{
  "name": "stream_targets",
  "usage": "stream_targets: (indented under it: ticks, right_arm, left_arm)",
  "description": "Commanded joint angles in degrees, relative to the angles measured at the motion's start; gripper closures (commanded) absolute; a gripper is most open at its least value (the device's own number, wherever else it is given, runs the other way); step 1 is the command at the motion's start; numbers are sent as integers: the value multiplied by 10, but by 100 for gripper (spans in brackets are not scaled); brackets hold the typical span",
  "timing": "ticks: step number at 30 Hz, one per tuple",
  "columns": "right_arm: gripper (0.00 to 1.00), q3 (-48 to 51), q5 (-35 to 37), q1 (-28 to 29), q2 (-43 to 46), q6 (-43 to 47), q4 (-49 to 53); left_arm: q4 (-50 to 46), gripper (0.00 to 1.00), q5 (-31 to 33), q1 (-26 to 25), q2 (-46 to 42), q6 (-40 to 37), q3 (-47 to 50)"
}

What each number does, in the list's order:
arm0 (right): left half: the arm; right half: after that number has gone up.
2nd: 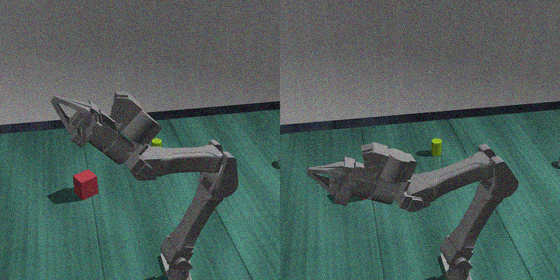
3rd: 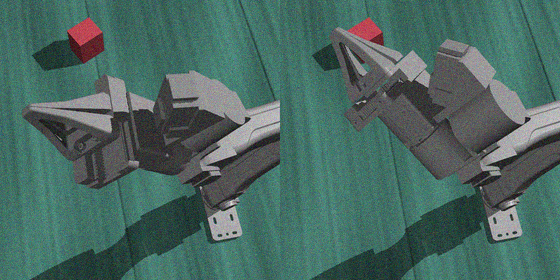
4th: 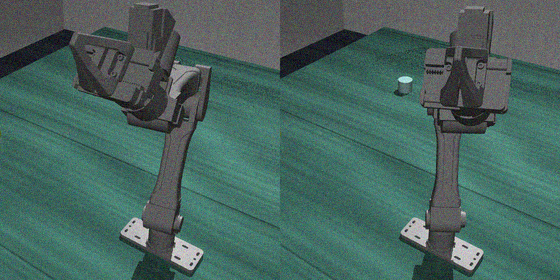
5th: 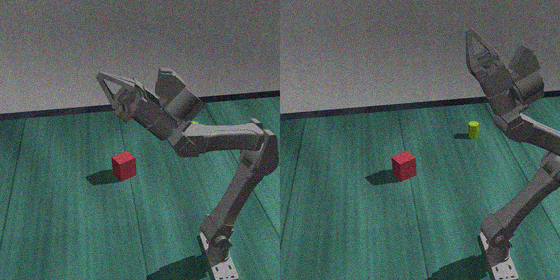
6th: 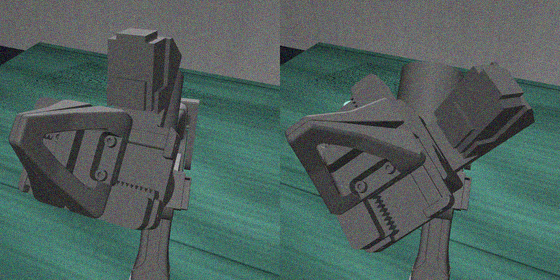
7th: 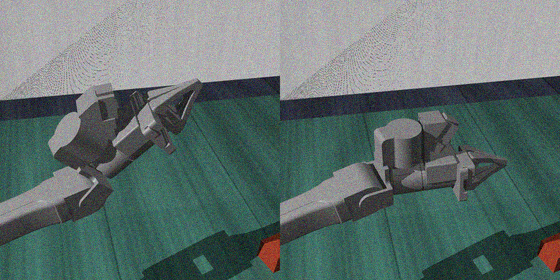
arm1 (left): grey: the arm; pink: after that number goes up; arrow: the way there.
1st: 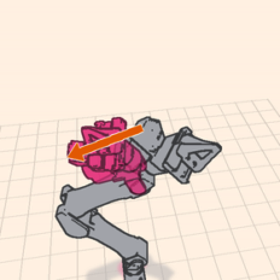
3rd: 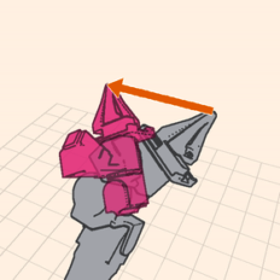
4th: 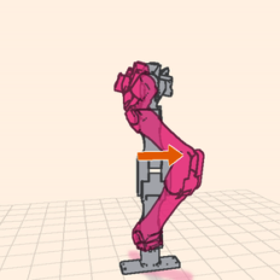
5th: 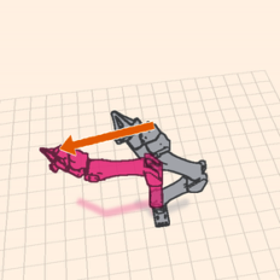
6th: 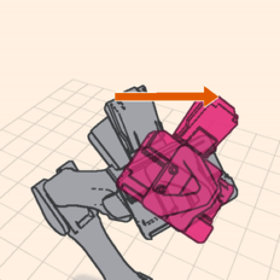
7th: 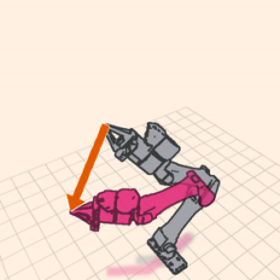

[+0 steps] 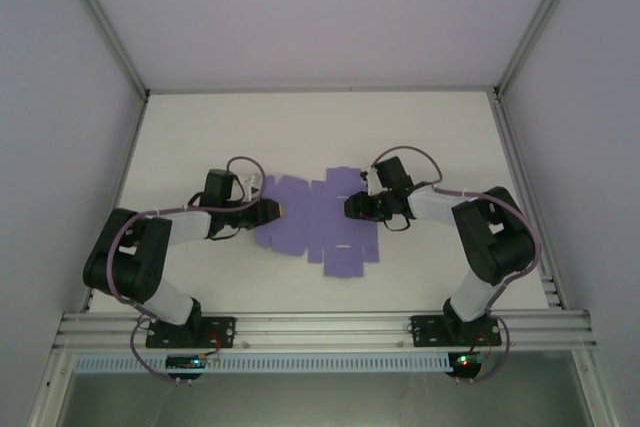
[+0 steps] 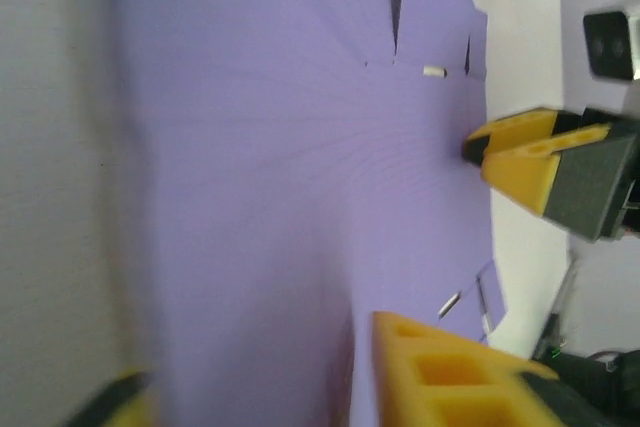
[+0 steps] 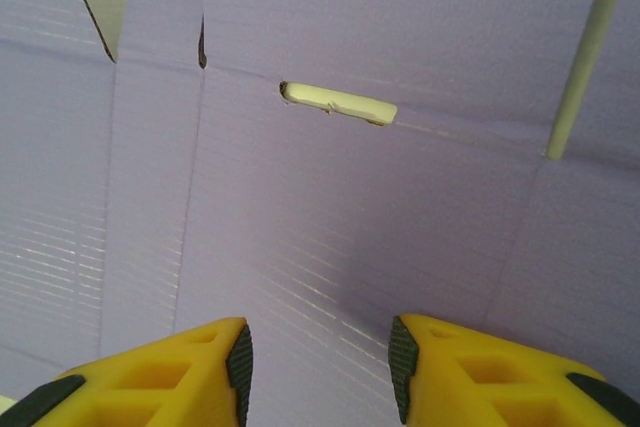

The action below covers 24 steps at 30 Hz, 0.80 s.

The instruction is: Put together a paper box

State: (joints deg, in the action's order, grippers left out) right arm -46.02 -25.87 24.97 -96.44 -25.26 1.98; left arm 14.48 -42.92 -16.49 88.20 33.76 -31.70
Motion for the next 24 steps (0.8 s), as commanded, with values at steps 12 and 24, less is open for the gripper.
stream_targets:
  ticks: [12,24]
  right_arm:
    - [23,14,-89,-131,231,76,74]
    - [20,15,-187,-216,350,87,119]
  left_arm:
    - [82,100,-50,-3,-127,65,-82]
    - [105,100,-54,5,-225,136,-107]
